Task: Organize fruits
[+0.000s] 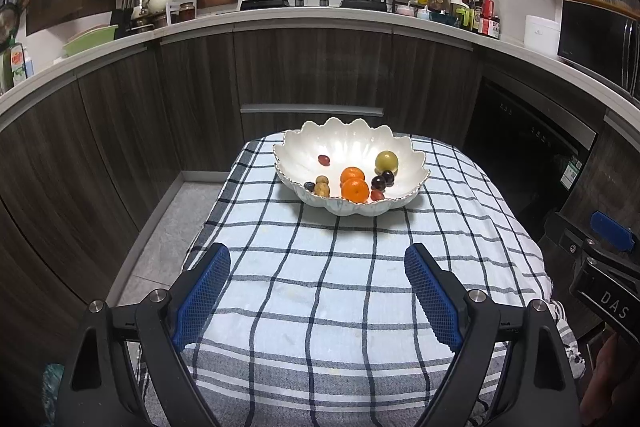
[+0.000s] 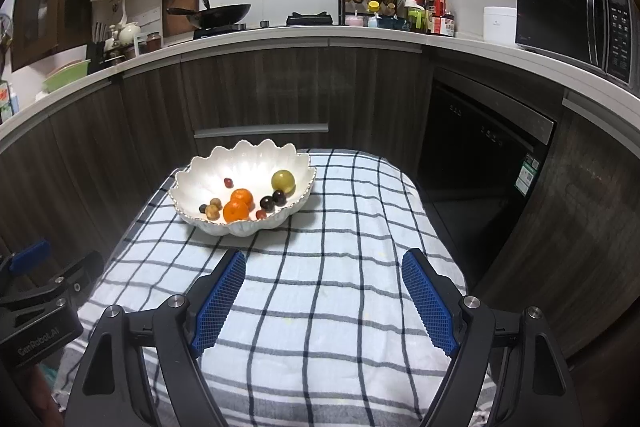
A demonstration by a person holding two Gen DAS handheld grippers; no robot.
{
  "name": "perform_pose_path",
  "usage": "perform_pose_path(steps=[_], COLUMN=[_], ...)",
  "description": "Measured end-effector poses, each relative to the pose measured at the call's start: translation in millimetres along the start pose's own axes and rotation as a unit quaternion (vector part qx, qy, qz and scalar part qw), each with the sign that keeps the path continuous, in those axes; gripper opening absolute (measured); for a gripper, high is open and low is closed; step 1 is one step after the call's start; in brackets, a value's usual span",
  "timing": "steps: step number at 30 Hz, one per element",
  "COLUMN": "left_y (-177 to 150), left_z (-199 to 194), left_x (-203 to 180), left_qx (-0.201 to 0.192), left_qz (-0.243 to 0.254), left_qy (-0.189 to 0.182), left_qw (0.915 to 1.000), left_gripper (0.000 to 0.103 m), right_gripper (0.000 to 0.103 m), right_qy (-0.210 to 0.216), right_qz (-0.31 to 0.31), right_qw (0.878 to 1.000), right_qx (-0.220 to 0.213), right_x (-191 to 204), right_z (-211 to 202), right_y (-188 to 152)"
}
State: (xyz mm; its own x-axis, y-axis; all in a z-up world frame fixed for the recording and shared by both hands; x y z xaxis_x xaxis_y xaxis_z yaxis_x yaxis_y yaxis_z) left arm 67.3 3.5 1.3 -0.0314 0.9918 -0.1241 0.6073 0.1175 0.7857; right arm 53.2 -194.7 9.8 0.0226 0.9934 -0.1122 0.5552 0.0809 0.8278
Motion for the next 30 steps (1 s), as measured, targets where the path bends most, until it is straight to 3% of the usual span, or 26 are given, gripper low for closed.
perform_pose_path(steps=[30], left_y=[-1.0], left_z=[2.7], left_x=[-3.4], left_qx=[0.005], left_qz=[0.006], left_qy=[-0.003], left_qw=[1.0], left_gripper=[0.089], right_gripper=[0.081], right_qy=[0.0], right_qz=[0.005], right_qw=[1.0], right_qx=[-0.002], right_x=[0.3], right_z=[-2.2], right_y=[1.9])
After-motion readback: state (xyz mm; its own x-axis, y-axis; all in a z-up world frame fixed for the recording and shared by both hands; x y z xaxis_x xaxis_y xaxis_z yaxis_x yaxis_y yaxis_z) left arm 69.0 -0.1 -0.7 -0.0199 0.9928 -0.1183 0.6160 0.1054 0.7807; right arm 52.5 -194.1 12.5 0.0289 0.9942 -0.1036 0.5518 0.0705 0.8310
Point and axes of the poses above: each gripper's, at about its wrist camera, not at the fingertips, and z roughly the way its jaws point, x to its left, y to its top, the point moved 1 cm from there along z, roughly the way its jaws point, and after that the axes turned 7 degrees about -z, right-handed, at the moved point
